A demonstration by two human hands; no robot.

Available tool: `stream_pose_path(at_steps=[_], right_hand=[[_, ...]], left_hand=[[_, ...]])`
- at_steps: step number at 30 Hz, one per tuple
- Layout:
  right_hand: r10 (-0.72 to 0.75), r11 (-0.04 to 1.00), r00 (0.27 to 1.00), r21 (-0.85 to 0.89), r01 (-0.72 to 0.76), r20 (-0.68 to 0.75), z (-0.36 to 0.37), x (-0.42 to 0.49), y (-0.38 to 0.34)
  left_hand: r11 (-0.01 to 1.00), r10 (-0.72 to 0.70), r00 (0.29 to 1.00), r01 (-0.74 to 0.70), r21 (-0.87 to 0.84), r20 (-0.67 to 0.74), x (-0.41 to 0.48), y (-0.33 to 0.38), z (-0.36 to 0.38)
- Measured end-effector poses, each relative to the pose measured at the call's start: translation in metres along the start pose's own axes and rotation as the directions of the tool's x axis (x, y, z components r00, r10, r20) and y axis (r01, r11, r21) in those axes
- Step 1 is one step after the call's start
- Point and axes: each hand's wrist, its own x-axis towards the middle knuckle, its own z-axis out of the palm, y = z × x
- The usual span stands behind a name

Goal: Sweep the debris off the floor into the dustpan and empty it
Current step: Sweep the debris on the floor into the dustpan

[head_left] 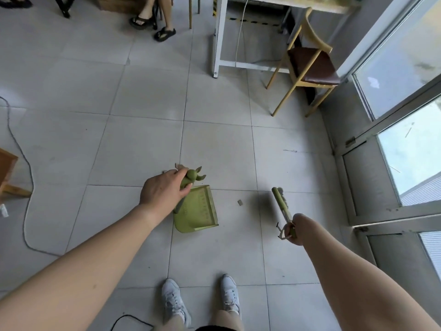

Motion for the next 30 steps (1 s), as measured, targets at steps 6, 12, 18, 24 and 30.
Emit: stream_pose_path(at_steps=[6, 12, 18, 24, 30], right_hand=[[0.075, 0.997, 0.994, 0.013, -0.076, 0.077, -0.049, 0.039, 0.006], [0.137, 0.990, 0.973, -0.005, -0.139, 0.184, -0.041, 0.052, 0.005], [0.121, 0.992, 0.955, -0.009, -0.124, 0.270, 0.003, 0.036, 0.002], [0.168, 0.986, 0.934, -0.033, -0.166, 0.317, 0.082, -0.005, 0.014], [0.179, 0.982, 0.912, -0.007, -0.190, 0.370, 0.183, -0.060, 0.031]], left_hand=[[0.995, 0.096, 0.993, -0.098, 0.034, 0.064, 0.005, 0.058, 0.026], [0.965, 0.071, 0.972, -0.124, 0.230, 0.225, -0.003, 0.078, 0.042], [0.982, -0.022, 0.971, -0.024, 0.188, 0.239, -0.021, 0.075, 0.041], [0.986, -0.126, 0.969, 0.099, 0.130, 0.211, -0.063, 0.016, 0.013], [0.992, -0.110, 0.961, 0.089, 0.089, 0.255, -0.115, -0.052, -0.015]])
